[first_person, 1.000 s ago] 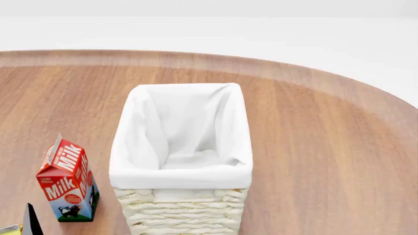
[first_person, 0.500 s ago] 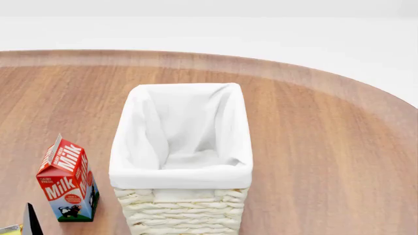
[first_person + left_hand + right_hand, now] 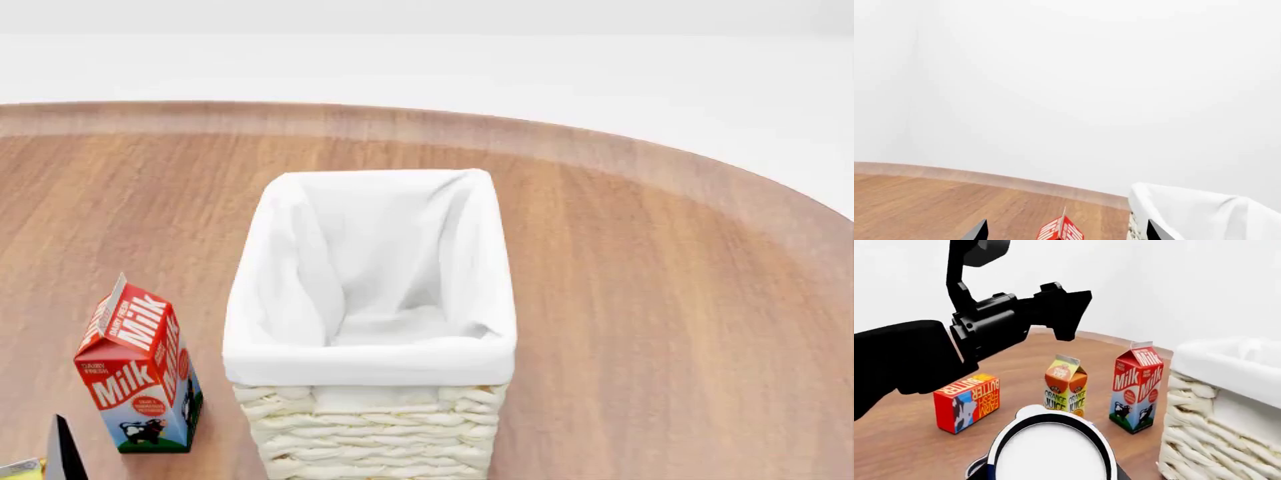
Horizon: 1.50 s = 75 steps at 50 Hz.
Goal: Pick up the alphabet soup, and put it in the basket.
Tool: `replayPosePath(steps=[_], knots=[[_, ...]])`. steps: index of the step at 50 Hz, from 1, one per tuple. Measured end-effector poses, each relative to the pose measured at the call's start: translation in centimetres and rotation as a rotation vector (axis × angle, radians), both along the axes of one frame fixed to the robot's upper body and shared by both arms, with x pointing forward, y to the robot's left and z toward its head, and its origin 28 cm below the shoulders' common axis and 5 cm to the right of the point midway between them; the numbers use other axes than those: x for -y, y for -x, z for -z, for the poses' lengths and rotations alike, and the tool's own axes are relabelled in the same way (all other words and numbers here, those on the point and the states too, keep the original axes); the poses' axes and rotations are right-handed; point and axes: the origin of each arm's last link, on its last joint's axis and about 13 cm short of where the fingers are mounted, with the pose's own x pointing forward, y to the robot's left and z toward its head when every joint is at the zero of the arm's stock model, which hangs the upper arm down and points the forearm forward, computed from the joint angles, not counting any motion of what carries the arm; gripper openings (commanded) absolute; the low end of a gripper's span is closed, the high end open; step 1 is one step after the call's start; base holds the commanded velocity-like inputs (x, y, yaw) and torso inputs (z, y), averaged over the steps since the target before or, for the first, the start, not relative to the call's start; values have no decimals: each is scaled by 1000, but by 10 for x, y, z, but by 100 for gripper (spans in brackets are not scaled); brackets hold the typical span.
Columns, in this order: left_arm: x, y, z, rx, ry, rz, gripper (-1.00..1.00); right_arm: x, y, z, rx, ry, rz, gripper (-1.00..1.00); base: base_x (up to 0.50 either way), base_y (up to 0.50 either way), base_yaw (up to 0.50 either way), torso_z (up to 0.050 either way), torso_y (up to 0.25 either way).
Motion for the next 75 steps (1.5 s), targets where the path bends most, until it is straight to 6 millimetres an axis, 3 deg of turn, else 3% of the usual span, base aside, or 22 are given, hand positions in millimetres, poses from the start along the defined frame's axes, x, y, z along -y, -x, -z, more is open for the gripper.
replayPosePath(steps=[59,75], knots=[[-1,0,1,7,-6,2,100,10,-5,-11,22,-135,117,-100,0,0,0,0,0],[1,-1,1,7,-7,2,100,14,-6,-19,74,-253,161,-100,0,0,0,0,1]])
